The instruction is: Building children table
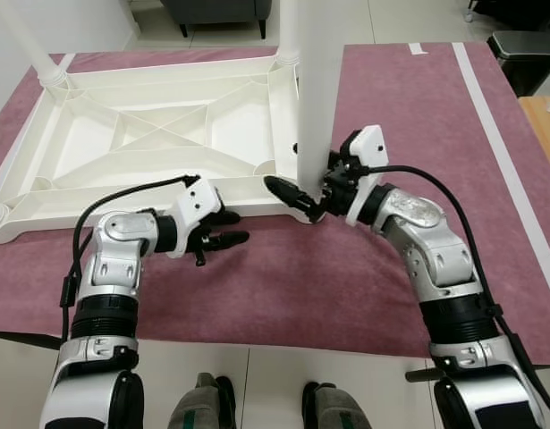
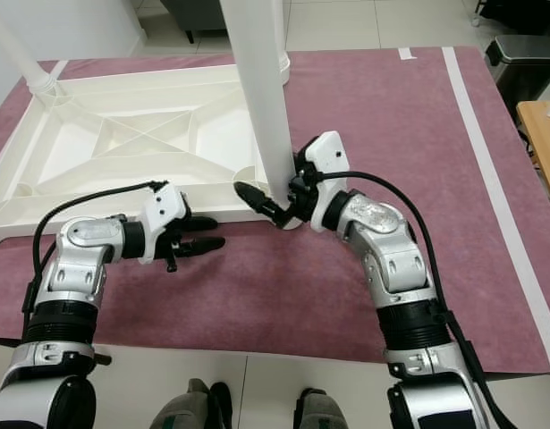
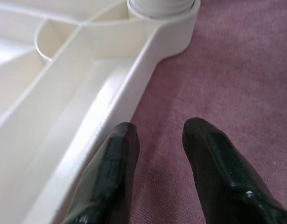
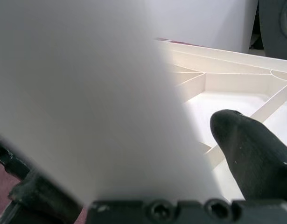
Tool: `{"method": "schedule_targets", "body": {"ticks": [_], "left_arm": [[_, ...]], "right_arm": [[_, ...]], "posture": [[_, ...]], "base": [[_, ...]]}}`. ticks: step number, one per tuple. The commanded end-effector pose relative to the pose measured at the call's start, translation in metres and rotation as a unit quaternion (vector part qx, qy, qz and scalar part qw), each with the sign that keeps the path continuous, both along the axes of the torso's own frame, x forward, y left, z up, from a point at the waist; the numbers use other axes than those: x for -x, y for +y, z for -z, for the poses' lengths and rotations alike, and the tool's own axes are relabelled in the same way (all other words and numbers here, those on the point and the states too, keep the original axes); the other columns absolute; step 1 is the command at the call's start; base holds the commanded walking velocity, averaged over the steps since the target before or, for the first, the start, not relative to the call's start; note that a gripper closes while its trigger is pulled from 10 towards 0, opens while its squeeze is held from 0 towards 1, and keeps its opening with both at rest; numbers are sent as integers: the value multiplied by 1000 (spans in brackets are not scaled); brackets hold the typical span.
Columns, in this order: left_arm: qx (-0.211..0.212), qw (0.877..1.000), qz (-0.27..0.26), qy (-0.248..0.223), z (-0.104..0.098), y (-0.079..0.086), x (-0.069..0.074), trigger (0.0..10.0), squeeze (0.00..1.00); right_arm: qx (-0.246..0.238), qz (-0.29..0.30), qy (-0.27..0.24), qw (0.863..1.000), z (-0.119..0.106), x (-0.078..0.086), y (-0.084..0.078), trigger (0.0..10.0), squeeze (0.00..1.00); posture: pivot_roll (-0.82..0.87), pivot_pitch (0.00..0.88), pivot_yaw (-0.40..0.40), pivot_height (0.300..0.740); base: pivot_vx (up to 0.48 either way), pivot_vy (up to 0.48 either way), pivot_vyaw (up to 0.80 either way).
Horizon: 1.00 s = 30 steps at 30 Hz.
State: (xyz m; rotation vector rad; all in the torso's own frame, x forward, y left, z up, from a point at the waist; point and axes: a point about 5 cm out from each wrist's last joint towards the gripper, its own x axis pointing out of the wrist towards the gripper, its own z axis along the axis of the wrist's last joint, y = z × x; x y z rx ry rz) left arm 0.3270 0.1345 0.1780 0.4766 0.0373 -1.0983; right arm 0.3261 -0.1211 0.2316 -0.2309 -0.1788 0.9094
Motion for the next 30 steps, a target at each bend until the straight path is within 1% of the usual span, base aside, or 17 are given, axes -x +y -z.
{"method": "schedule_targets", "body": {"ticks": [1, 4, 6, 7, 8, 9, 13, 15, 18, 19, 20, 21, 26, 27, 28, 29, 30], "left_arm": [[37, 985, -154, -74, -7, 11, -11, 10000, 0], [15, 989, -114, -91, -19, 8, -18, 10000, 0], [8, 990, -106, -96, -23, 6, -22, 10000, 0], [0, 989, -99, -105, -28, 3, -27, 10000, 0], [-5, 989, -95, -112, -32, 1, -30, 10000, 0], [-7, 989, -90, -120, -37, -3, -34, 10000, 0], [-8, 988, -86, -129, -44, -8, -39, 10000, 0], [-9, 987, -82, -135, -49, -14, -43, 10000, 0], [-28, 985, -88, -142, -50, -15, -49, 10000, 0], [-39, 984, -99, -143, -49, -13, -53, 10000, 0], [-39, 984, -99, -143, -49, -13, -53, 10000, 0], [-49, 984, -102, -137, -47, -11, -55, 10000, 0], [-58, 985, -103, -127, -45, -9, -58, 10000, 0], [-74, 987, -91, -106, -40, -7, -60, 10000, 0], [-74, 987, -91, -106, -40, -7, -60, 10000, 0], [-81, 991, -70, -81, -36, -8, -60, 10000, 0], [-81, 991, -70, -81, -36, -8, -60, 10000, 0]], "right_arm": [[11, -19, -2, 1000, 3, -1, 6, 10000, 0], [18, -15, -4, 1000, 3, -5, 4, 10000, 0], [20, -14, -4, 1000, 3, -6, 4, 10000, 0], [23, -13, -3, 1000, 4, -7, 3, 5608, 0], [25, -13, -3, 1000, 5, -8, 3, 5608, 0], [27, -9, 2, 1000, 6, -10, 1, 0, 0], [30, -6, 6, 1000, 7, -12, 0, 0, 0], [33, -7, 12, 999, 8, -13, -2, 0, 0], [28, -7, 21, 999, 8, -14, -3, 0, 0], [21, -7, 27, 999, 7, -14, -4, 0, 0], [21, -7, 27, 999, 7, -14, -4, 0, 0], [12, -7, 34, 999, 7, -14, -5, 0, 0], [6, -7, 40, 999, 6, -15, -6, 0, 0], [2, -8, 47, 999, 7, -15, -7, 0, 0], [2, -8, 47, 999, 7, -15, -7, 0, 0], [0, -9, 53, 999, 8, -14, -8, 0, 0], [0, -9, 53, 999, 8, -14, -8, 0, 0]], "posture": [[-43, 161, 129, 740], [-42, 160, 127, 740], [-42, 160, 127, 740], [-46, 161, 129, 740], [-46, 161, 129, 740], [-51, 162, 130, 740], [-51, 162, 130, 740], [-62, 165, 133, 740], [-64, 165, 133, 740], [-70, 166, 134, 740], [-70, 166, 134, 740], [-73, 168, 132, 740], [-73, 170, 132, 740], [-73, 172, 132, 740], [-73, 172, 132, 740], [-77, 174, 132, 740], [-77, 174, 132, 740]], "base": [[0, 0, 0], [0, 0, 0], [0, 0, 0], [0, 0, 0], [0, 0, 0], [0, 0, 0], [0, 0, 0], [0, 0, 0], [0, 0, 0], [0, 0, 0], [0, 0, 0], [0, 0, 0], [0, 0, 0], [0, 0, 0], [0, 0, 0], [0, 0, 0], [0, 0, 0]]}}
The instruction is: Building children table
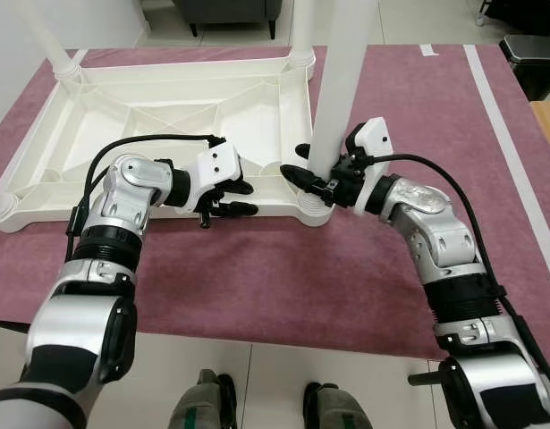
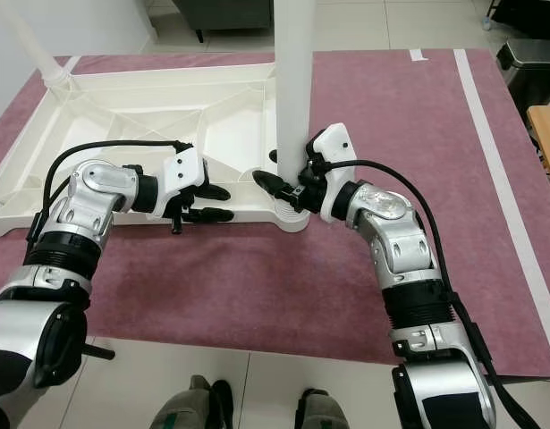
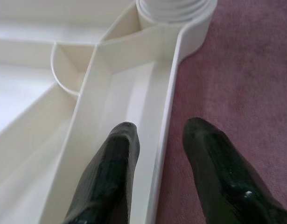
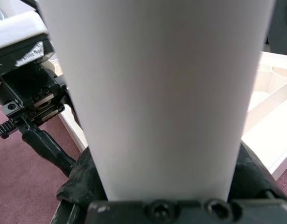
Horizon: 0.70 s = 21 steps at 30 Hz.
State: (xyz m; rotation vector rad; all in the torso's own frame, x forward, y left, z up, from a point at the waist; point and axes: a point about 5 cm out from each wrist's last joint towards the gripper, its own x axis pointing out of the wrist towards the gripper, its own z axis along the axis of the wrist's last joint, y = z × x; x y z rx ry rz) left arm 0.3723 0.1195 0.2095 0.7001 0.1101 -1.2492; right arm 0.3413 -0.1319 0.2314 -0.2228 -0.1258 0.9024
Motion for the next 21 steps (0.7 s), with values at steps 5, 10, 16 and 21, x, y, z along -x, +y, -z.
{"method": "schedule_targets", "body": {"ticks": [5, 10, 16, 21], "left_arm": [[6, 999, -26, -21, 7, -10, -5, 10000, 0], [-28, 999, -14, -16, 16, -15, -4, 8157, 0], [-44, 999, -4, -8, 23, -18, -5, 0, 0], [-45, 999, 15, -1, 22, -16, -2, 0, 0]], "right_arm": [[-24, -13, 35, 999, 13, 9, 5, 0, 0], [-31, -20, 31, 999, 16, 24, 15, 0, 0], [-45, -20, 26, 998, 19, 40, 24, 0, 0], [-47, -19, 16, 999, 17, 48, 27, 0, 0]], "posture": [[-84, 174, 134, 740], [-82, 177, 135, 740], [-90, 174, 141, 740], [-95, 169, 143, 740]], "base": [[0, 0, 0], [0, 0, 0], [0, 0, 0], [0, 0, 0]]}}
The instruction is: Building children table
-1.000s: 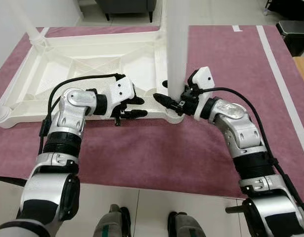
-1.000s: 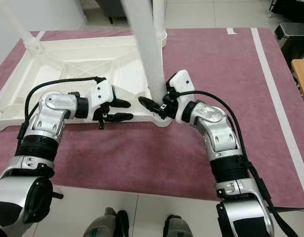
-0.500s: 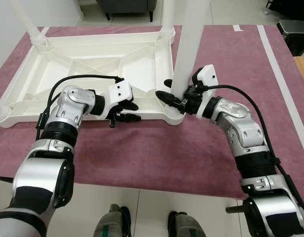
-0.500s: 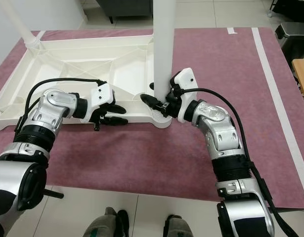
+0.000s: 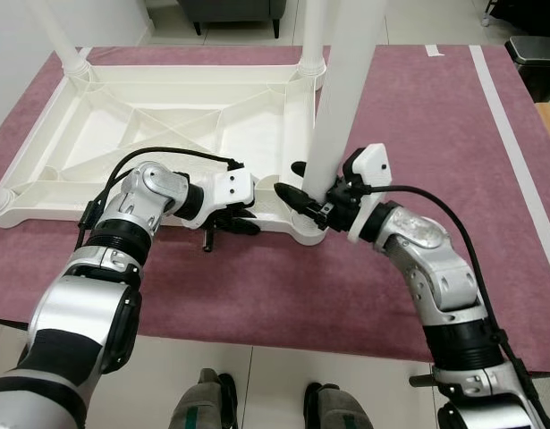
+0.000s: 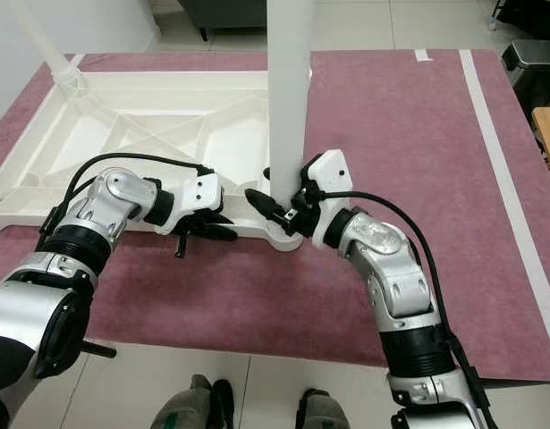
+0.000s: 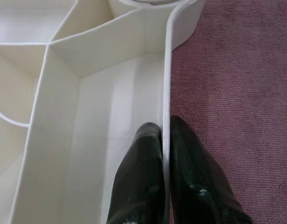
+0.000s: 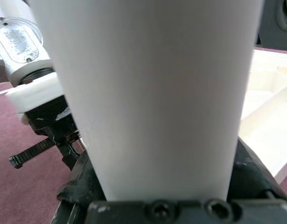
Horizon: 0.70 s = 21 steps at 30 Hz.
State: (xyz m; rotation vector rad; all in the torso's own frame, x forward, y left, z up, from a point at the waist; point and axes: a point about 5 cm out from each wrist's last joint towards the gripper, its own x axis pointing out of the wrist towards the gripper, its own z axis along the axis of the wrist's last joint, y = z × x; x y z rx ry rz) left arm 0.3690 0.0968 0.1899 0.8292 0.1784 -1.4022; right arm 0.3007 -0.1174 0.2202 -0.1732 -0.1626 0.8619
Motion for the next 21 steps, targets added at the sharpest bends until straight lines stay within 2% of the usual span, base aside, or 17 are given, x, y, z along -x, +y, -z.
{"method": "schedule_targets", "body": {"ticks": [1, 6, 10, 12, 13, 14, 15, 17, 19, 21], "left_arm": [[29, 998, -57, -18, 2, 7, -5, 0, 0], [38, 998, -47, -4, 1, 13, -3, 0, 0], [97, 991, -89, 28, 15, 13, -1, 0, 0], [109, 989, -99, 33, 19, 11, -1, 0, 0], [109, 989, -99, 33, 19, 11, -1, 0, 0], [117, 987, -107, 36, 21, 10, -1, 0, 0], [117, 987, -107, 36, 21, 10, -1, 0, 0], [128, 984, -117, 39, 22, 9, -2, 0, 0], [128, 984, -117, 39, 22, 9, -2, 0, 0], [135, 982, -123, 40, 22, 8, -3, 0, 0]], "right_arm": [[-16, -37, 22, 999, 6, 8, 13, 0, 0], [-15, -35, 18, 999, 9, 16, 14, 0, 0], [-25, 73, 43, 996, 41, 24, 11, 0, 0], [-23, 123, 49, 991, 48, 23, 7, 0, 0], [-23, 123, 49, 991, 48, 23, 7, 0, 0], [-15, 164, 51, 985, 54, 22, 4, 0, 0], [-15, 164, 51, 985, 54, 22, 4, 0, 0], [7, 213, 57, 975, 62, 22, 1, 0, 0], [7, 213, 57, 975, 62, 22, 1, 0, 0], [30, 266, 74, 961, 71, 21, -1, 0, 0]], "posture": [[-95, 169, 143, 740], [-94, 148, 143, 740], [-93, 122, 138, 740], [-98, 117, 139, 740], [-98, 117, 139, 740], [-102, 110, 141, 740], [-102, 110, 141, 740], [-108, 103, 144, 740], [-108, 103, 144, 740], [-112, 99, 144, 740]], "base": [[0, 0, 0], [0, 0, 0], [0, 0, 0], [0, 0, 0], [0, 0, 0], [0, 0, 0], [0, 0, 0], [0, 0, 0], [0, 0, 0], [0, 0, 0]]}}
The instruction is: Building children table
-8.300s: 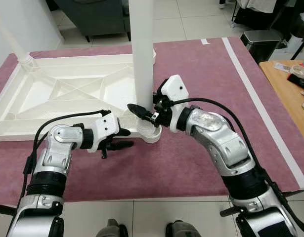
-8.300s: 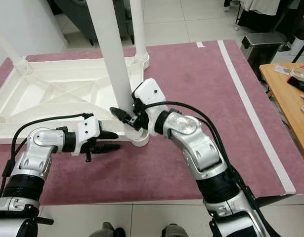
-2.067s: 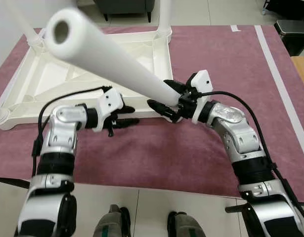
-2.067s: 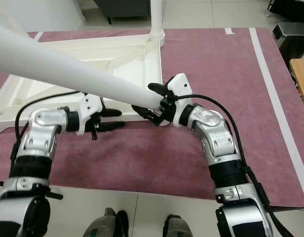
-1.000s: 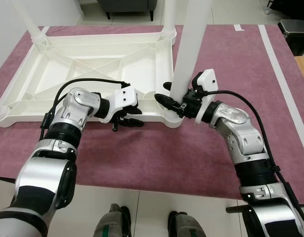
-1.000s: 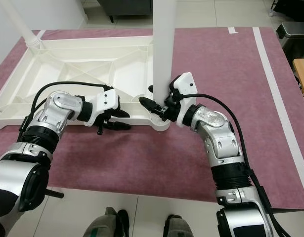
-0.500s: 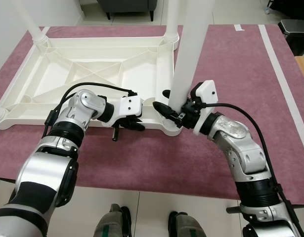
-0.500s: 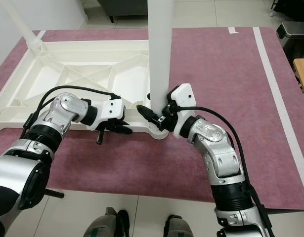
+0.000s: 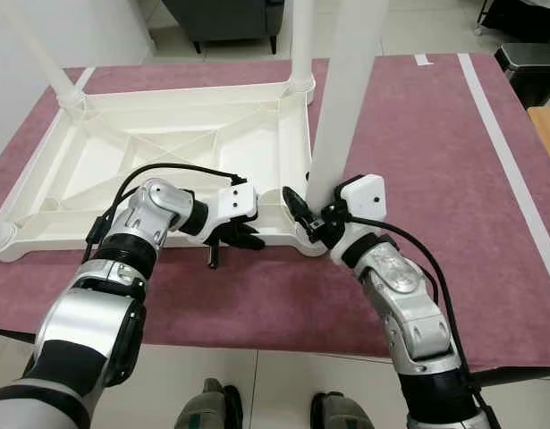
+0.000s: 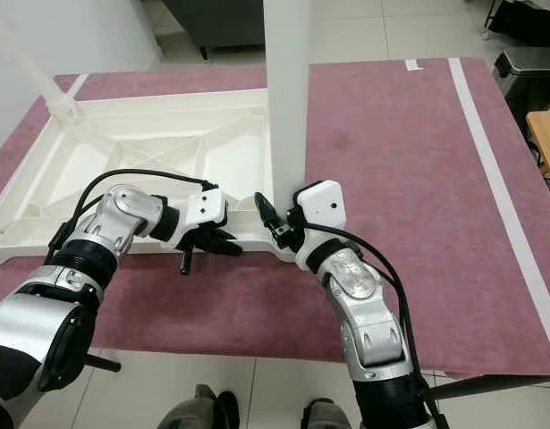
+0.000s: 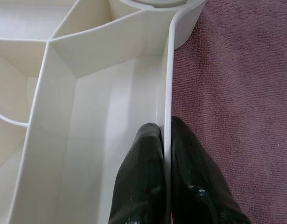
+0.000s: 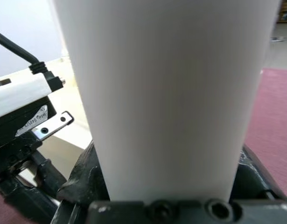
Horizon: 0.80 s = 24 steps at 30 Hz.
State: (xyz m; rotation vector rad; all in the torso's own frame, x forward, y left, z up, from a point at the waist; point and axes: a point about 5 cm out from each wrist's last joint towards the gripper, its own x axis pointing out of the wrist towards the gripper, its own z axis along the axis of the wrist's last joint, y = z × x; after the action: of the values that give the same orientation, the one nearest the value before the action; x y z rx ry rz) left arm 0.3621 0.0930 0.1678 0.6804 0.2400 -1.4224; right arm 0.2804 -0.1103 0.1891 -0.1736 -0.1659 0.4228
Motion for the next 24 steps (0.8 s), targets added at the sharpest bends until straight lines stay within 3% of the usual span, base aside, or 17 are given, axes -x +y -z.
{"method": "schedule_targets", "body": {"ticks": [1, 3, 4, 5, 7, 9, 12, 20, 21, 22, 23, 24], "left_arm": [[98, 988, -115, -20, 0, 11, -10, 0, 0], [98, 988, -115, -20, 0, 11, -10, 0, 0], [99, 988, -116, -21, -1, 10, -10, 0, 0], [99, 988, -116, -21, -1, 10, -10, 0, 0], [101, 987, -120, -22, -1, 11, -11, 0, 0], [101, 987, -120, -22, -1, 11, -11, 0, 0], [102, 987, -124, -22, -1, 13, -11, 0, 0], [100, 986, -128, -20, -1, 15, -11, 0, 0], [100, 986, -129, -20, -2, 15, -12, 0, 0], [100, 986, -129, -20, -2, 15, -12, 0, 0], [100, 986, -130, -20, -2, 15, -12, 0, 0], [100, 986, -130, -20, -2, 15, -12, 0, 0]], "right_arm": [[33, 90, 115, 989, 45, 0, -11, 0, 0], [33, 90, 115, 989, 45, 0, -11, 0, 0], [35, 127, 126, 983, 48, 0, -13, 0, 0], [35, 127, 126, 983, 48, 0, -13, 0, 0], [43, 206, 131, 969, 54, 3, -18, 0, 0], [43, 206, 131, 969, 54, 3, -18, 0, 0], [36, 251, 128, 959, 56, 6, -19, 0, 0], [8, 250, 105, 962, 49, 5, -13, 0, 0], [6, 247, 100, 964, 48, 5, -12, 3294, 569], [6, 247, 100, 964, 48, 5, -12, 3294, 569], [-3, 232, 96, 968, 46, 4, -10, 10000, 1000], [-3, 232, 96, 968, 46, 4, -10, 10000, 1000]], "posture": [[-114, 99, 143, 740], [-114, 99, 143, 740], [-114, 107, 142, 740], [-114, 107, 142, 740], [-115, 110, 140, 740], [-115, 110, 140, 740], [-115, 112, 139, 740], [-116, 119, 143, 740], [-116, 119, 143, 740], [-116, 119, 143, 740], [-115, 126, 143, 740], [-115, 126, 143, 740]], "base": [[0, 0, 0], [0, 0, 0], [0, 0, 0], [0, 0, 0], [0, 0, 0], [0, 0, 0], [0, 0, 0], [0, 0, 0], [0, 0, 0], [0, 0, 0], [0, 0, 0], [0, 0, 0]]}}
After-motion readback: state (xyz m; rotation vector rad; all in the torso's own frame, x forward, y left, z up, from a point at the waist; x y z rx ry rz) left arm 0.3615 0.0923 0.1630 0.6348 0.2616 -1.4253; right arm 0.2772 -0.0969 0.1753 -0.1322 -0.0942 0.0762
